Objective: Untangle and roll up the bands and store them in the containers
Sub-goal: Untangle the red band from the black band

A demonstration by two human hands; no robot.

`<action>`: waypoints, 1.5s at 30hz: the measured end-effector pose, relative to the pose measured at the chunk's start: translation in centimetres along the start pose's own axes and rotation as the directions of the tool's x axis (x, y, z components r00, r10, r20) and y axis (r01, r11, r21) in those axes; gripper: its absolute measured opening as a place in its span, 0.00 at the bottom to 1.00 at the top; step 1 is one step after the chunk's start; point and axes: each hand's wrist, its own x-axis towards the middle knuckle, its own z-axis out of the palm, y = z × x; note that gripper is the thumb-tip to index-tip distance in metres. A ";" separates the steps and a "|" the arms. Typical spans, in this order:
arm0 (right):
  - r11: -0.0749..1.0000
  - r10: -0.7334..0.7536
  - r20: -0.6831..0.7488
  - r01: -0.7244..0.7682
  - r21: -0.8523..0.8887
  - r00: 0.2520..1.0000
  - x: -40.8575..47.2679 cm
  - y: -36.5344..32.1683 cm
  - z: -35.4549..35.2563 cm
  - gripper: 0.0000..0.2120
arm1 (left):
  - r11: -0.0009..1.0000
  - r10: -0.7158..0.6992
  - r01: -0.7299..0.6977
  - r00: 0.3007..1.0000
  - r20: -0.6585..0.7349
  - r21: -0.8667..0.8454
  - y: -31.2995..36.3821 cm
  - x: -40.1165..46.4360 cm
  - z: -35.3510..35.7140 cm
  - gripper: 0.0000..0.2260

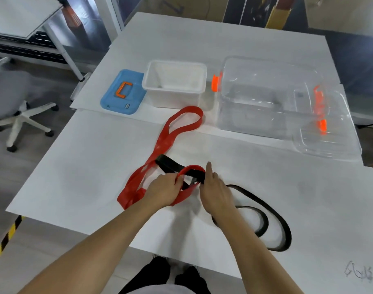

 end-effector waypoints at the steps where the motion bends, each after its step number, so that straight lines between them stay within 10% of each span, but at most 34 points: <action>1: 0.999 0.024 -0.047 -0.022 0.043 0.999 -0.5 0.0 -0.1 0.31 | 0.999 -0.019 0.020 0.999 -0.037 0.031 0.0 0.4 0.2 0.22; 8: 0.918 -0.249 -0.054 0.253 0.304 0.967 -4.7 2.0 -2.6 0.06 | 0.951 -0.268 0.251 0.960 -0.075 -0.182 -0.5 2.3 -0.5 0.20; 12: 0.667 -0.012 -0.188 0.148 0.730 0.982 -5.8 2.6 -5.8 0.14 | 0.915 -0.344 0.308 0.933 -0.107 -0.259 -2.3 2.3 -1.0 0.19; 19: 0.288 0.308 -0.304 0.216 0.933 0.902 -6.2 4.9 -8.6 0.13 | 0.969 -0.208 0.164 0.947 -0.245 -0.187 -0.8 1.9 -1.2 0.12; 25: 0.694 -0.123 -0.113 0.167 0.701 0.986 -5.8 2.6 -10.4 0.08 | 0.944 -0.046 0.037 0.999 -0.020 -0.327 1.5 0.8 0.6 0.18; 30: 0.051 0.208 -0.229 0.223 0.973 0.951 -5.4 3.0 -10.8 0.18 | 0.957 0.031 0.008 0.991 0.130 -0.288 1.2 -0.2 1.8 0.14; 34: 0.300 0.557 -0.264 0.106 0.948 0.787 -3.7 7.8 -11.7 0.09 | 0.954 0.059 0.003 0.978 0.198 -0.300 0.4 -1.0 1.9 0.13; 38: 0.612 0.591 -0.348 -0.123 0.782 0.728 -3.6 12.3 -12.8 0.06 | 0.959 0.059 -0.004 0.980 0.189 -0.283 -0.3 -1.1 2.5 0.15; 45: 0.664 0.660 -0.119 -0.501 0.555 0.742 -3.2 17.9 -10.7 0.15 | 0.956 0.092 -0.037 0.980 0.177 -0.291 -0.1 -2.0 2.5 0.14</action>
